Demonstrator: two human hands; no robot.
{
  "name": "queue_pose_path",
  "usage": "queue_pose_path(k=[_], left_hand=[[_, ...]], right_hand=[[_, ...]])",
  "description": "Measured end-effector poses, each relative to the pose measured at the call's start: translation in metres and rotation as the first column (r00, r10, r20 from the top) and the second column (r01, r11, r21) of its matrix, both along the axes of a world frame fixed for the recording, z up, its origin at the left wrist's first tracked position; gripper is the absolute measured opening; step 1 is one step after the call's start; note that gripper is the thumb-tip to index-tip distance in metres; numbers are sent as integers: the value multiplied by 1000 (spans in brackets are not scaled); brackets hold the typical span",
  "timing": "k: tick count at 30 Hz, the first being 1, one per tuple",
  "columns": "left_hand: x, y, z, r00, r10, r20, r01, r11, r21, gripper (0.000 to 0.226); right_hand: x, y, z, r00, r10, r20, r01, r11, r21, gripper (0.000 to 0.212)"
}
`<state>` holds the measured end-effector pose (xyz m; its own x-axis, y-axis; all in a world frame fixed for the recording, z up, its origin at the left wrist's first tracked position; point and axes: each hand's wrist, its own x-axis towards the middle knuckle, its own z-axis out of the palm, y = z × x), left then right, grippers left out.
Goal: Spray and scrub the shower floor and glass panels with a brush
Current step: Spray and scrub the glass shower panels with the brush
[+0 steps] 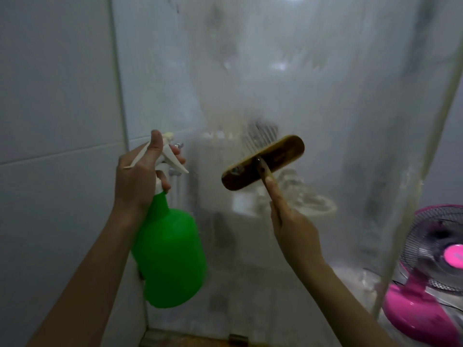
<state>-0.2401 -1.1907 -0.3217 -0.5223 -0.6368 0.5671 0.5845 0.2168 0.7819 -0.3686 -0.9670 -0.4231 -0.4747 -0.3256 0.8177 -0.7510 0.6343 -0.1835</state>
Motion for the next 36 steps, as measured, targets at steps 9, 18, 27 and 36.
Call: queue_pose_path(k=[9, 18, 27, 36], left_hand=[[15, -21, -11, 995, 91, -29, -92, 995, -49, 37], [25, -27, -13, 990, 140, 2, -140, 989, -39, 42], [41, -34, -43, 990, 137, 25, -136, 990, -21, 44], [44, -36, -107, 978, 187, 95, -186, 982, -22, 37]], right_hand=[[-8, -70, 77, 991, -8, -137, 22, 994, 103, 63], [1, -113, 120, 985, 56, -165, -29, 986, 162, 60], [19, -13, -54, 994, 55, 98, -68, 989, 134, 92], [-11, -123, -35, 993, 110, -53, -99, 980, 172, 81]])
